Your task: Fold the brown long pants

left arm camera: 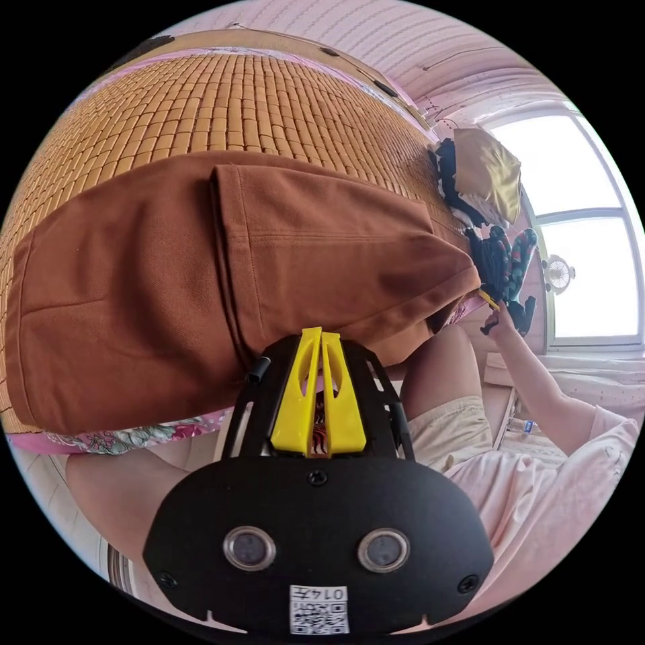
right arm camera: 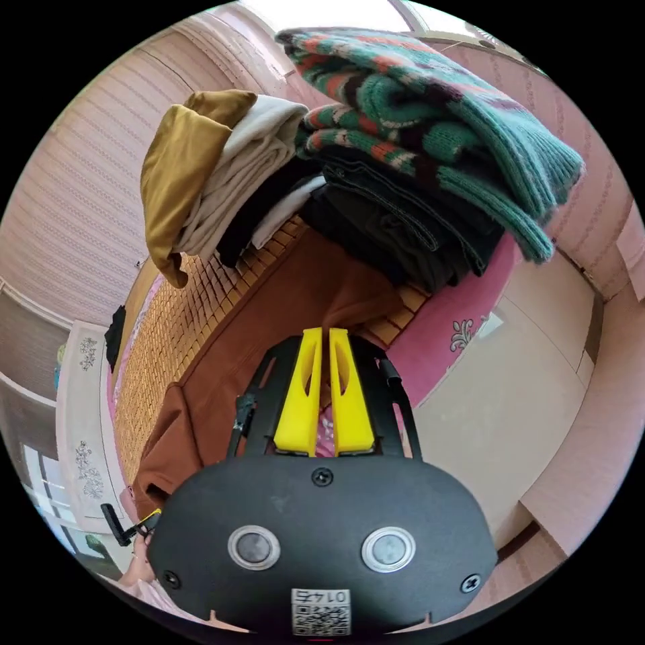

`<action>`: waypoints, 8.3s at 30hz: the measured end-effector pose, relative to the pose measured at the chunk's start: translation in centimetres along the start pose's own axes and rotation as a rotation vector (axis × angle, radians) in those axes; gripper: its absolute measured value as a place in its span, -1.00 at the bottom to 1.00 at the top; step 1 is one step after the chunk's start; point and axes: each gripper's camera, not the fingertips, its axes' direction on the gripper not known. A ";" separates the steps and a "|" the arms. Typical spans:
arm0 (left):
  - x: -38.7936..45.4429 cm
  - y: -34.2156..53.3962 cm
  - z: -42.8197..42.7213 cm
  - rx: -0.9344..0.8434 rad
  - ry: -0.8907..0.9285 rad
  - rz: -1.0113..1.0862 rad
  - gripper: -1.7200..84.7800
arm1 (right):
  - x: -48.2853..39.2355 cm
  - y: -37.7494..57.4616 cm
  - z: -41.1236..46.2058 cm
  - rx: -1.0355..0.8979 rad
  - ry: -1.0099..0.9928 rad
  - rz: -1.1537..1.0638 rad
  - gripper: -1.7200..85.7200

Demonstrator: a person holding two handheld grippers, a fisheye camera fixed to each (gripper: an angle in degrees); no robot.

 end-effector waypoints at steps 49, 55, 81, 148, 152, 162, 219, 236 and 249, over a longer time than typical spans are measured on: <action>1.9 7.4 -7.6 0.219 -0.030 -0.046 -0.94 | -69.5 36.1 16.8 -0.672 -0.154 -1.618 -0.91; 2.3 6.9 -4.7 0.104 -0.075 -0.028 -0.88 | -70.1 37.6 17.9 -0.588 -0.062 -1.716 -0.79; 7.7 11.2 -9.4 0.163 -0.179 0.024 -0.73 | -65.2 28.2 6.7 -0.473 -0.447 -1.740 -0.90; -3.2 19.2 -24.8 0.371 -0.200 -0.317 -0.90 | -82.8 42.9 25.2 -0.798 -0.107 -1.758 -0.84; -1.0 19.7 -26.6 0.465 -0.228 -0.230 -0.97 | -84.3 42.4 22.5 -0.757 -0.204 -1.822 -0.92; -6.6 19.5 -22.6 0.324 -0.141 -0.433 -0.81 | -84.3 42.2 23.9 -0.793 -0.152 -1.718 -0.77; 12.2 -7.2 5.0 0.126 -0.101 0.429 -0.92 | -35.3 15.3 13.9 -0.716 -0.246 -0.739 -0.76; 21.3 -32.6 20.2 -0.253 -0.250 0.376 -0.78 | -19.7 12.5 11.7 -0.768 -0.485 -0.537 -0.86; 23.9 -32.5 7.9 0.093 0.180 0.520 -0.87 | -15.1 7.0 -2.7 -0.368 -0.718 -0.738 -0.86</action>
